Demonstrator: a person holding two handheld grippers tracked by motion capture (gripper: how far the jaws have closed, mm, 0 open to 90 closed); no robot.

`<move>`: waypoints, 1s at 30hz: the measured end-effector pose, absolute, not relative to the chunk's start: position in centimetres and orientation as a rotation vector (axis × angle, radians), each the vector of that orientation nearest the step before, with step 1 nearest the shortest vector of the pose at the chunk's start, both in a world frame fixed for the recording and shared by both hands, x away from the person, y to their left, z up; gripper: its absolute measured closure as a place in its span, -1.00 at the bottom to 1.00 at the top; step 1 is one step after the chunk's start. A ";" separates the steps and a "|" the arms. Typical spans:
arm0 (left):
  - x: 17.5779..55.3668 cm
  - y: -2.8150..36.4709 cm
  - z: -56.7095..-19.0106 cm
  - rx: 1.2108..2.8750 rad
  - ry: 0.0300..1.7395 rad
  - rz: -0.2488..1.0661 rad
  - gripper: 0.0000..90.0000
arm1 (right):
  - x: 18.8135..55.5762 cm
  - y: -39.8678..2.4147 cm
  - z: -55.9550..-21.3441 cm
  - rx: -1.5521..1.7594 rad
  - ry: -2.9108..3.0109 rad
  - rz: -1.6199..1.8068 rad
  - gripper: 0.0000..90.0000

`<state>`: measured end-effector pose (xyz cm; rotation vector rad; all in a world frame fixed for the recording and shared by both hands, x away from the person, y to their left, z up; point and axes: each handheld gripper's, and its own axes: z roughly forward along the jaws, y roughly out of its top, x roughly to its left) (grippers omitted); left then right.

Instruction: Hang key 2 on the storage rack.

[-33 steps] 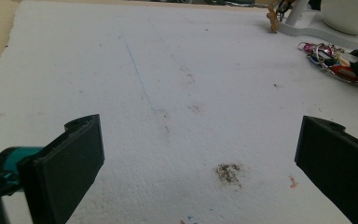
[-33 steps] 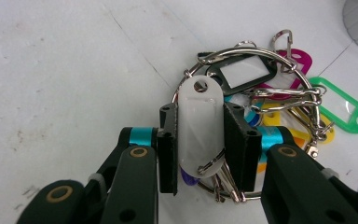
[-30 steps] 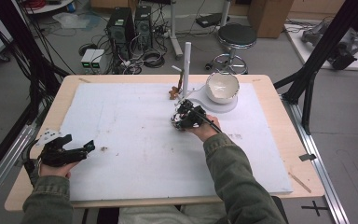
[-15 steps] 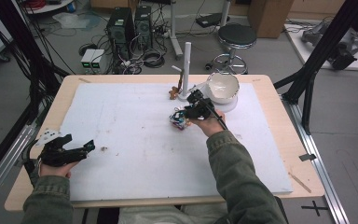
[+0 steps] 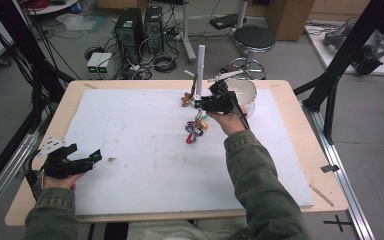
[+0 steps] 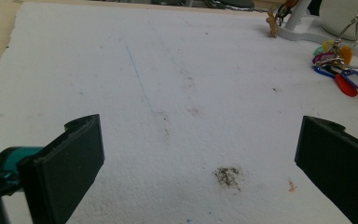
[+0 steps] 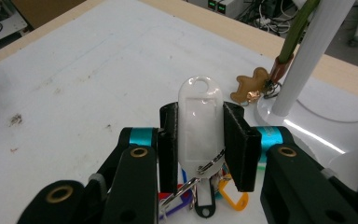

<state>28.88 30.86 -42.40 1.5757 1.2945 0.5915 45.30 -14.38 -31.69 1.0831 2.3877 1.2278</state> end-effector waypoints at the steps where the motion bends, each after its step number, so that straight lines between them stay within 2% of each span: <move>1: 28.9 30.9 -42.4 1.574 1.294 0.592 -0.96 | 45.3 -14.3 -31.4 1.086 2.385 1.228 0.53; 30: 28.9 30.9 -42.4 1.567 1.295 0.607 -0.96 | 46.8 -16.7 -23.0 1.155 2.142 1.411 0.53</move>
